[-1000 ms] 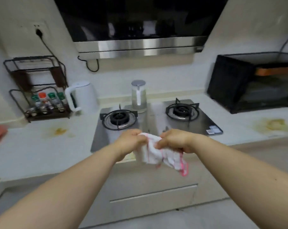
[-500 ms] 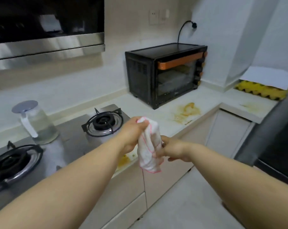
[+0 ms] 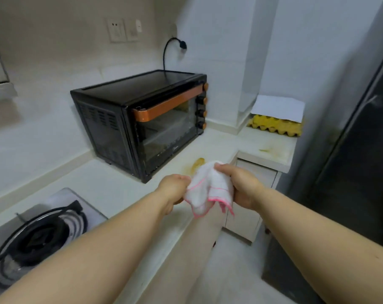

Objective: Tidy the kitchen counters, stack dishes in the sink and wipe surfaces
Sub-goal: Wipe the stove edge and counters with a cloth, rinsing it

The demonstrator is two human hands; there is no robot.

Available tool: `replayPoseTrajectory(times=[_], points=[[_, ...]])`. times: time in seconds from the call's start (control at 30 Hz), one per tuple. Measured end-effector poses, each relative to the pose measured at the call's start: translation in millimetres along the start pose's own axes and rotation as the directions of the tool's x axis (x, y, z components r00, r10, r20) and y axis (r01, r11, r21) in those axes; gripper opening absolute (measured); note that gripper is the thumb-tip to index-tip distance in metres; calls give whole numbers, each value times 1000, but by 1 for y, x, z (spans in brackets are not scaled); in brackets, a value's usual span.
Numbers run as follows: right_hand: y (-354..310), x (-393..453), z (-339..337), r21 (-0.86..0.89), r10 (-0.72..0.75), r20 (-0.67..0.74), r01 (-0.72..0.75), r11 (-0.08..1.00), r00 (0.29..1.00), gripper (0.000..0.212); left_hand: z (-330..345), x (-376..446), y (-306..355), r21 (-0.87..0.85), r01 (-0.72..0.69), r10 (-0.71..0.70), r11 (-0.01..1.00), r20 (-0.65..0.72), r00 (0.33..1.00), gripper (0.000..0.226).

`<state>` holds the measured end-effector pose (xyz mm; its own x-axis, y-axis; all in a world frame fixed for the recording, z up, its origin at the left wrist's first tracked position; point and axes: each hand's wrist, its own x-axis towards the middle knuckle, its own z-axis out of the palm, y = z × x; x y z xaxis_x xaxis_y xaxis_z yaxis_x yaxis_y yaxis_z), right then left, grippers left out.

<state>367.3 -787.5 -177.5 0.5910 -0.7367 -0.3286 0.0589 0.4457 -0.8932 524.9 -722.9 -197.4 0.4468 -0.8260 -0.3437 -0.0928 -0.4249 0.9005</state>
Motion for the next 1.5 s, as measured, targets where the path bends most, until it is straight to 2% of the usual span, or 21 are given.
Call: replayPoseTrajectory(times=[0.07, 0.13, 0.2, 0.3, 0.4, 0.47, 0.53, 0.6, 0.67, 0.7, 0.8, 0.83, 0.87, 1.0, 1.1, 1.23, 1.3, 1.37, 1.43, 1.5], points=[[-17, 16, -25, 47, -46, -47, 48, 998, 998, 34, 35, 16, 26, -18, 0, 3, 1000, 142, 990, 13], [-31, 30, -45, -72, -92, -28, 89, 993, 995, 38, 66, 34, 47, -38, -11, 19, 999, 211, 977, 22], [-34, 48, -66, -220, -125, -57, 109, 969, 991, 41, 95, 55, 60, -5, -46, 46, 999, 206, 977, 25], [-41, 81, -95, -382, -161, -111, 108, 918, 981, 29, 124, 89, 72, 122, -84, 66, 989, 140, 988, 12], [-52, 118, -136, -337, -132, -166, 70, 939, 977, 25, 157, 122, 87, 208, -109, 85, 972, 122, 989, 15], [-59, 138, -161, -300, -131, -296, 39, 953, 946, 30, 180, 142, 92, 214, -105, 78, 971, 134, 988, 18], [-63, 158, -191, -331, -134, -452, -26, 943, 882, 36, 196, 161, 93, 238, -72, 34, 969, 157, 987, 15], [-69, 178, -224, -443, -187, -605, -133, 886, 774, 36, 205, 184, 92, 275, -38, -7, 961, 161, 987, 8], [-75, 198, -255, -490, -224, -706, -236, 839, 672, 34, 209, 214, 91, 327, -28, -21, 945, 146, 989, 18], [-76, 205, -268, -490, -233, -742, -271, 829, 628, 37, 211, 228, 92, 357, -28, -26, 934, 147, 989, 23], [-74, 218, -300, -403, -222, -871, -380, 833, 438, 51, 217, 268, 91, 462, -74, -18, 884, 192, 981, 30], [-70, 225, -309, -381, -212, -892, -410, 829, 399, 53, 221, 282, 90, 486, -96, -7, 869, 205, 979, 32], [-69, 228, -314, -371, -197, -898, -433, 822, 394, 54, 223, 291, 91, 508, -118, 7, 854, 216, 976, 35], [-48, 253, -333, -438, -80, -846, -601, 669, 527, 60, 241, 335, 84, 600, -142, -16, 788, 251, 968, 42], [-44, 273, -337, -567, -174, -802, -635, 525, 572, 48, 247, 358, 82, 662, -143, -16, 735, 228, 974, 49], [-45, 305, -332, -584, -186, -791, -631, 510, 583, 44, 245, 376, 78, 721, -178, -1, 670, 241, 971, 52], [-44, 318, -323, -668, -221, -721, -573, 476, 657, 45, 244, 382, 76, 735, -187, 7, 652, 241, 970, 51], [-41, 336, -310, -745, -242, -607, -437, 504, 757, 48, 242, 386, 77, 734, -182, 8, 654, 234, 972, 50], [-44, 351, -292, -827, -191, -465, -347, 442, 864, 55, 242, 389, 76, 744, -180, 16, 643, 222, 975, 49], [-45, 360, -285, -858, -128, -405, -327, 397, 905, 57, 242, 392, 76, 761, -184, 24, 622, 216, 976, 48]])
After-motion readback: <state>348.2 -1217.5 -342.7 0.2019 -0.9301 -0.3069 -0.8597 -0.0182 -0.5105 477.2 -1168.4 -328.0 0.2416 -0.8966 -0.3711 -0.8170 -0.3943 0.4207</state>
